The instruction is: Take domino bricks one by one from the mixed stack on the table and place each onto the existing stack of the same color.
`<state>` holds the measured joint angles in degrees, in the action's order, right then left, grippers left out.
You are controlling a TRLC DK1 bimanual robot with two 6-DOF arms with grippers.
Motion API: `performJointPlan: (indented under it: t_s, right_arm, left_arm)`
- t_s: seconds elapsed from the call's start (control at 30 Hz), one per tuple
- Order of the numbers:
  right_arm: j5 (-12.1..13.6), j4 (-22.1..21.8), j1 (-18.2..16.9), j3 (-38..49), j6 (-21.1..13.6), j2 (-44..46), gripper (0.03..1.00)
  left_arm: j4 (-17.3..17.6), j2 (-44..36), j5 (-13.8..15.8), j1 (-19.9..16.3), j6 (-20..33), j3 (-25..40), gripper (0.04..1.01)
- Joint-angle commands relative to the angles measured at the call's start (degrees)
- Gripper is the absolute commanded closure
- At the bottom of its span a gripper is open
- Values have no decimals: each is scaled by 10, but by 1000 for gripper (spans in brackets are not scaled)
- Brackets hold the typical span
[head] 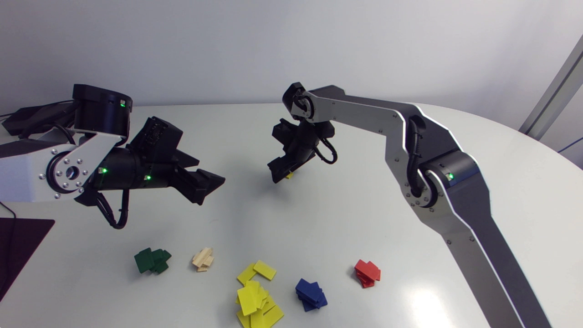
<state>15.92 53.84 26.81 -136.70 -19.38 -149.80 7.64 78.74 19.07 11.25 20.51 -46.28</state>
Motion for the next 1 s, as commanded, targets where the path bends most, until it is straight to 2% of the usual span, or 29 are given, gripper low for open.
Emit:
performJointPlan:
  t_s: [0.0,0.37,0.47,0.53,0.67,0.7,0.73,0.77,0.8,0.97]
  right_arm:
    - [-1,22,4,-31,-14,-30,149]
    - [-10,86,6,-98,-20,-61,162]
    - [-10,108,7,-128,-20,-74,221]
    - [-10,129,8,-158,-20,-89,225]
    - [-8,197,8,-265,-22,-142,225]
    - [-7,226,8,-321,-22,-169,234]
    - [-7,261,8,-415,-22,-213,234]
    - [-17,289,10,-502,-19,-255,234]
    - [-27,302,14,-518,-19,-264,234]
    - [-27,304,15,-502,-15,-256,233]
  left_arm:
    - [-8,14,4,-5,9,15,49]
    - [-18,39,9,-7,9,4,49]
    - [-17,39,13,-7,8,4,49]
    - [-16,39,15,-7,8,5,49]
    - [-13,37,18,-9,8,5,49]
    - [-12,36,18,-9,8,5,49]
    - [-11,35,18,-9,8,5,49]
    - [-11,34,18,-9,8,5,49]
    - [-10,34,18,-9,8,4,49]
    - [-10,34,18,-9,9,2,49]
